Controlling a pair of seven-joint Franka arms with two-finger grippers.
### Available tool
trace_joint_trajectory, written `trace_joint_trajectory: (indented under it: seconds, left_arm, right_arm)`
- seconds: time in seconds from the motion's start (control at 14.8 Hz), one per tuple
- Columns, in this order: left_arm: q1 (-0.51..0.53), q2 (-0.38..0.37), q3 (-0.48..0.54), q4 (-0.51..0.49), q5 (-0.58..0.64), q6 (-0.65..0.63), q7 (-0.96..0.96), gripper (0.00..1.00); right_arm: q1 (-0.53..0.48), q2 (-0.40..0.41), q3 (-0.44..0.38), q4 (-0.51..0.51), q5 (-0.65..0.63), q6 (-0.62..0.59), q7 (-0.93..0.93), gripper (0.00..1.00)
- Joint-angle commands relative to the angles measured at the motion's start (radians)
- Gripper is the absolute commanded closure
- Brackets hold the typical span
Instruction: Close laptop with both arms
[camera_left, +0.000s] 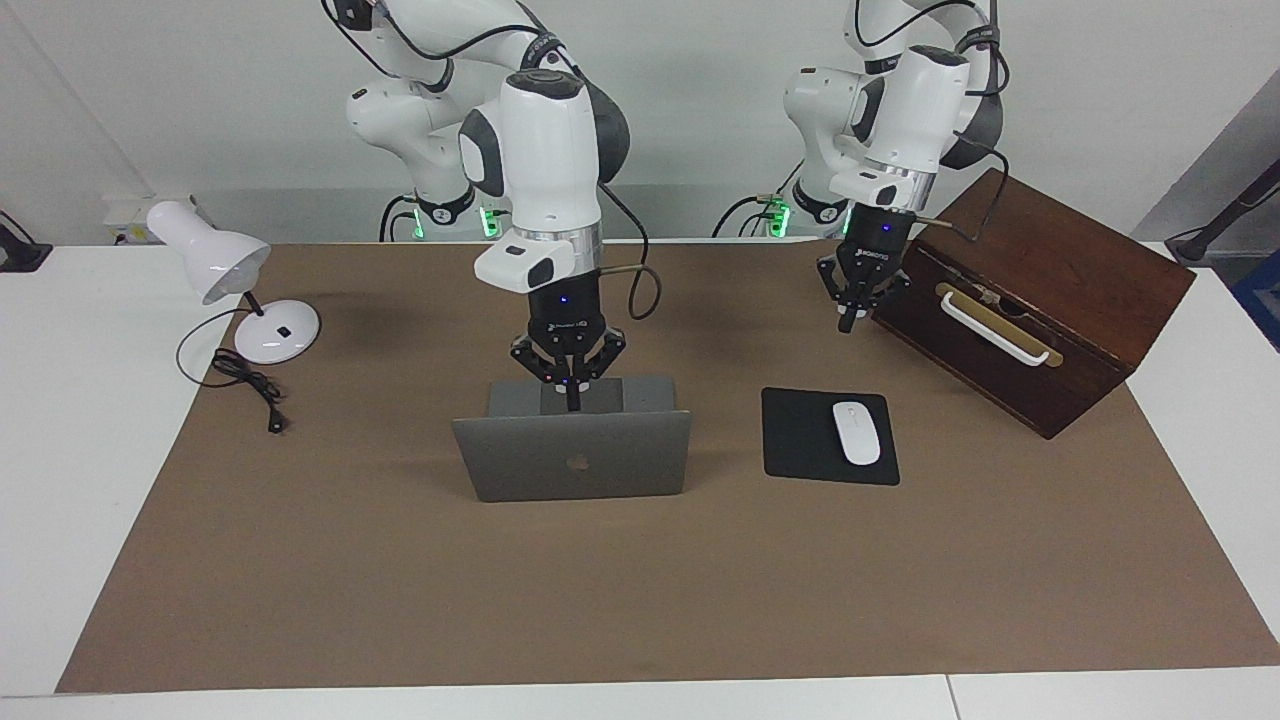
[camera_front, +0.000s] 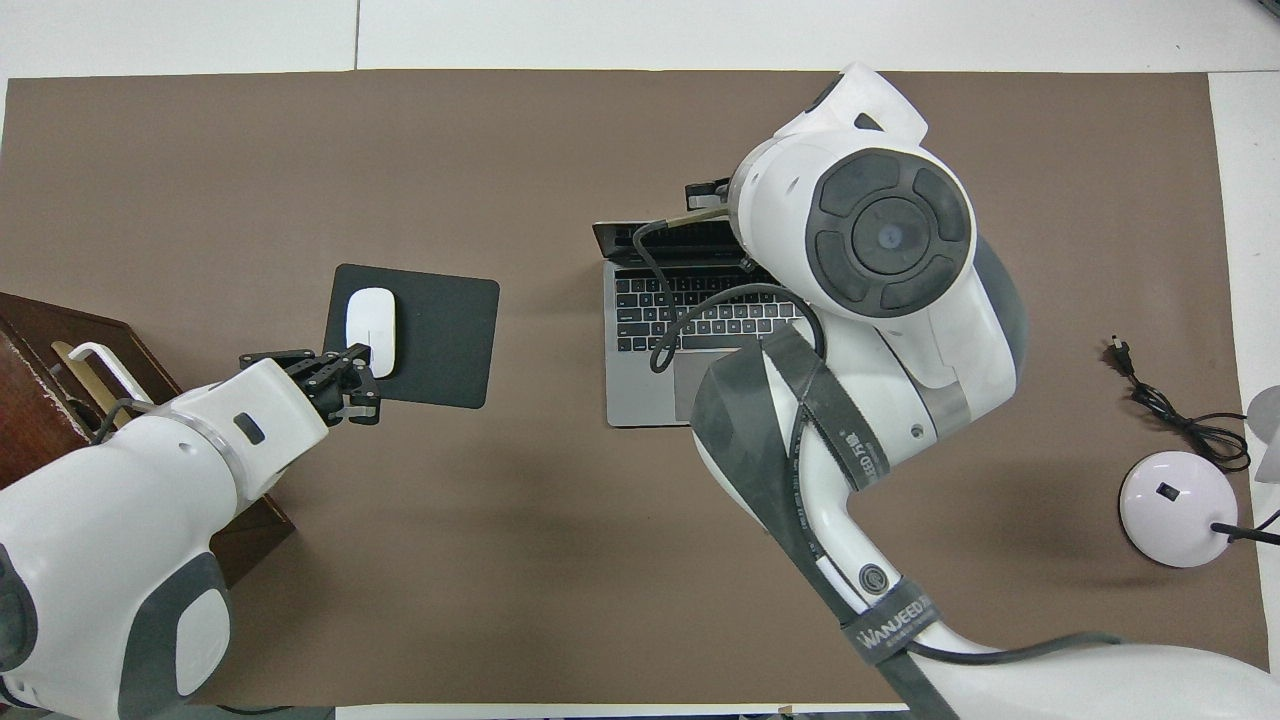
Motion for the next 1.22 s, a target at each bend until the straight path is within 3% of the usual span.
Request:
trace_joint_trajectory:
  seconds: [0.0, 0.41, 0.68, 0.88, 1.15]
  left_arm:
    - [-0.062, -0.030, 0.013, -0.082, -0.010, 0.102, 0.001, 1.00]
    - [-0.164, 0.033, 0.013, -0.165, -0.010, 0.326, -0.033, 1.00]
    - [-0.229, 0.169, 0.013, -0.173, -0.010, 0.506, -0.056, 1.00]
    - [-0.264, 0.266, 0.013, -0.167, -0.010, 0.619, -0.070, 1.00]
    - [-0.304, 0.345, 0.014, -0.153, -0.010, 0.708, -0.076, 1.00]
  right_arm:
    - [-0.012, 0.013, 0.002, 0.011, -0.015, 0.015, -0.022, 1.00]
    - [-0.084, 0.042, 0.000, 0.017, -0.004, 0.072, -0.090, 1.00]
    - [-0.094, 0.068, 0.000, 0.026, 0.000, 0.099, -0.105, 1.00]
    - [-0.093, 0.073, 0.000, 0.039, 0.080, 0.099, -0.105, 1.00]
    - [-0.094, 0.074, 0.000, 0.039, 0.085, 0.099, -0.107, 1.00]
